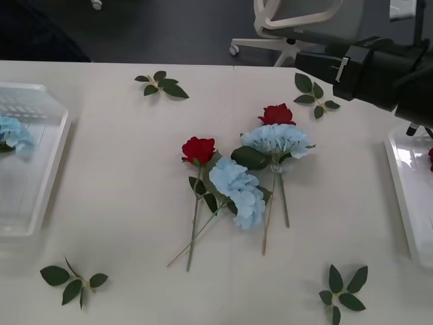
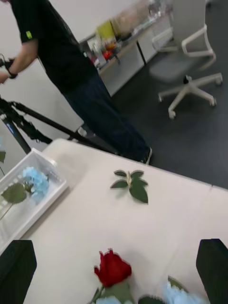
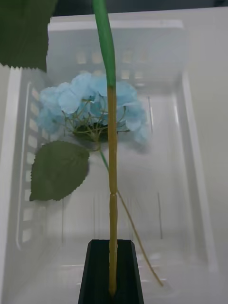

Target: Put the red flowers into the right box and the blue flowers into the left box

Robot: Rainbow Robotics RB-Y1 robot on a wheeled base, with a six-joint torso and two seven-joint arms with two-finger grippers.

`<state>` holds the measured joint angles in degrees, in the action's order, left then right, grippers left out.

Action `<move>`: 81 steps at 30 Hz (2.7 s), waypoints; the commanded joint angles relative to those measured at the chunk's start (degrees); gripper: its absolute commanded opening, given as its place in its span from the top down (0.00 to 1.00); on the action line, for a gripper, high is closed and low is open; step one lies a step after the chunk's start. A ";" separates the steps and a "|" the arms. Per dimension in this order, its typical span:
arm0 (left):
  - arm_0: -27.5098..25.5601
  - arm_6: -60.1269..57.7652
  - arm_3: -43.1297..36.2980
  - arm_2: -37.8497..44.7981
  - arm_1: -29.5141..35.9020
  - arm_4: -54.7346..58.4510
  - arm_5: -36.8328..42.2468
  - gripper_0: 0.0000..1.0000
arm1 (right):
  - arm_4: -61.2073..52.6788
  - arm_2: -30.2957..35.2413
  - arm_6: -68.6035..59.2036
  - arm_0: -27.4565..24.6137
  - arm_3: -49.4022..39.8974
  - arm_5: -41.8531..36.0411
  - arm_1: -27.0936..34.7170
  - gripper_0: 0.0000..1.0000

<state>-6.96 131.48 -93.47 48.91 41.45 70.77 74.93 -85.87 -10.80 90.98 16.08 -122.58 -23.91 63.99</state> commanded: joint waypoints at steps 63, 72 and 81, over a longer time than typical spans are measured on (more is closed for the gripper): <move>4.77 -8.35 -14.99 -21.23 0.65 11.93 3.39 0.00 | 37.71 -40.26 -75.43 34.55 9.99 -47.55 -4.93 0.00; 8.72 -25.22 -25.45 -25.44 -13.59 -1.34 5.41 0.00 | 33.58 -47.65 -75.25 42.19 17.11 -45.88 -7.48 0.00; 16.10 -41.83 -31.43 -28.87 -24.75 -18.65 16.74 0.00 | 33.40 -51.69 -75.08 44.74 19.31 -45.70 -9.76 0.00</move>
<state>6.02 95.23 -122.51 22.45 15.74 55.08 89.05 -52.65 -61.74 19.20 58.06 -103.69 -69.69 54.99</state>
